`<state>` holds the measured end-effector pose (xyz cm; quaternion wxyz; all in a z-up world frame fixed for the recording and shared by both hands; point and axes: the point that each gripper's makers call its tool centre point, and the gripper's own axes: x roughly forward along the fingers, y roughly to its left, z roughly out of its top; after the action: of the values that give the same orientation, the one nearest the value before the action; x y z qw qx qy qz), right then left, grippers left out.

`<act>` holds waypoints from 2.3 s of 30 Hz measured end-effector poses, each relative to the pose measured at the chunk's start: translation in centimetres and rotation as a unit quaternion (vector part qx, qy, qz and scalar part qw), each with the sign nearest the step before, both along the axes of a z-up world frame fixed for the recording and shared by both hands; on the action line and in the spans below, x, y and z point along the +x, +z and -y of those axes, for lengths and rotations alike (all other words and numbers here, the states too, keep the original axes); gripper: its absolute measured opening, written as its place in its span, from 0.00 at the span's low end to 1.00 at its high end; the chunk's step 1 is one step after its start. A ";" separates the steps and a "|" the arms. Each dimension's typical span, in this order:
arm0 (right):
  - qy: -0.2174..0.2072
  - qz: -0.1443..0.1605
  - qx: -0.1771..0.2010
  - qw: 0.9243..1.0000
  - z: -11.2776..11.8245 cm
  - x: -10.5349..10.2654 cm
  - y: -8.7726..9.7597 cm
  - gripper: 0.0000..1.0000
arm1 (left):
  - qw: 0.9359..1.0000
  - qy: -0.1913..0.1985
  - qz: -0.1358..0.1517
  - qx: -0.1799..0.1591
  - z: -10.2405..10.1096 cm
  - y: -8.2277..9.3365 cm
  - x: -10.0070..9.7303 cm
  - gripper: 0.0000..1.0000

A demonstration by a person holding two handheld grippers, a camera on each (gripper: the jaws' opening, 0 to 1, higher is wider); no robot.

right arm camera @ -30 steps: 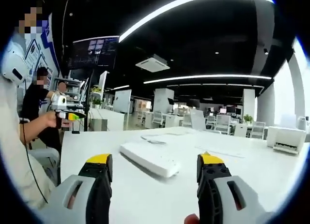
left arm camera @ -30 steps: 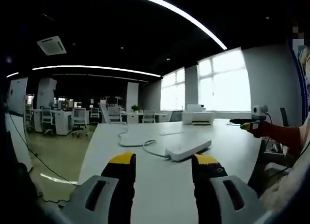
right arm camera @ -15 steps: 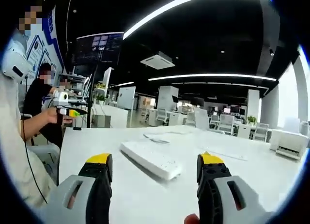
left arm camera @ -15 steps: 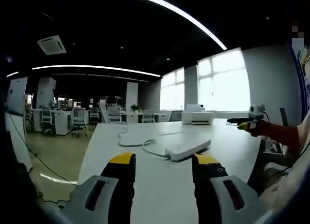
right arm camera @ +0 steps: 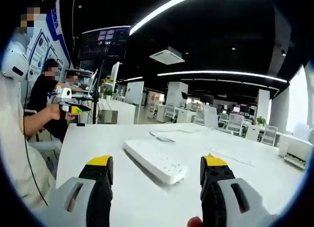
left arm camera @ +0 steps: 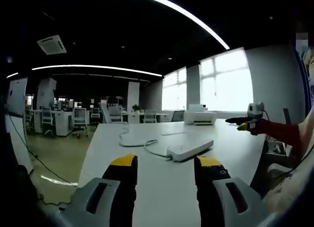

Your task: Pick up the power strip scattered on the table, fix it on the side mounting bracket of the table, and press the switch

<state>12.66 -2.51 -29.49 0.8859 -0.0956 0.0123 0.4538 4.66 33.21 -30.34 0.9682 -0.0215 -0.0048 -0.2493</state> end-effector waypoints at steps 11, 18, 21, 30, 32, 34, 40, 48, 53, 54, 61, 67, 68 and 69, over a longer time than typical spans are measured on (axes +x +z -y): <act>0.029 -0.009 -0.033 0.999 -0.7 1.1 -0.1 0.69 | 1.000 -0.004 0.000 0.006 0.3 0.2 -0.1 0.51; 0.054 -0.029 -0.062 0.996 -1.5 1.7 -1.3 0.69 | 1.000 -0.002 0.004 0.003 0.2 0.4 -0.1 0.50; 0.061 -0.033 -0.068 0.995 -1.7 2.3 -1.6 0.69 | 1.000 -0.004 0.004 0.005 0.3 0.4 -0.1 0.51; 0.071 -0.057 -0.102 0.991 -1.2 5.1 -3.5 0.68 | 1.000 -0.005 0.008 0.003 0.6 0.5 0.0 0.51; 0.077 -0.061 -0.112 0.989 -1.0 5.6 -3.9 0.68 | 1.000 -0.006 0.005 0.005 0.7 0.3 0.1 0.51; 0.080 -0.065 -0.121 0.987 -0.9 6.0 -4.4 0.68 | 1.000 -0.006 0.005 0.006 0.7 0.3 0.1 0.51; 0.087 -0.084 -0.135 0.983 -0.6 7.5 -5.3 0.67 | 1.000 -0.002 0.012 0.006 0.6 0.6 0.1 0.50; 0.103 -0.096 -0.139 0.980 -1.0 8.8 -6.0 0.67 | 1.000 0.002 0.008 0.008 0.3 0.4 0.3 0.51; 0.126 -0.108 -0.143 0.976 -1.4 8.9 -6.7 0.67 | 1.000 0.005 0.006 0.012 0.3 0.4 0.4 0.51; 0.127 -0.110 -0.145 0.975 -1.5 9.0 -6.8 0.67 | 1.000 0.006 0.006 0.012 0.3 0.4 0.4 0.51; 0.139 -0.113 -0.145 0.973 -1.7 9.2 -7.2 0.68 | 1.000 0.015 0.004 0.020 0.2 0.3 0.6 0.51; 0.141 -0.119 -0.140 0.973 -2.1 9.5 -7.8 0.68 | 1.000 0.014 0.003 0.018 0.3 0.2 0.6 0.51; 0.143 -0.120 -0.138 0.973 -2.2 9.5 -7.9 0.68 | 1.000 0.014 0.003 0.017 0.3 0.2 0.6 0.51; 0.143 -0.121 -0.138 0.973 -2.4 9.5 -8.0 0.68 | 1.000 0.014 0.002 0.017 0.3 0.2 0.7 0.51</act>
<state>22.19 -0.14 -37.53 0.7822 -0.1618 0.1677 0.5778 5.31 32.92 -30.19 0.9718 -0.0044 -0.0030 -0.2356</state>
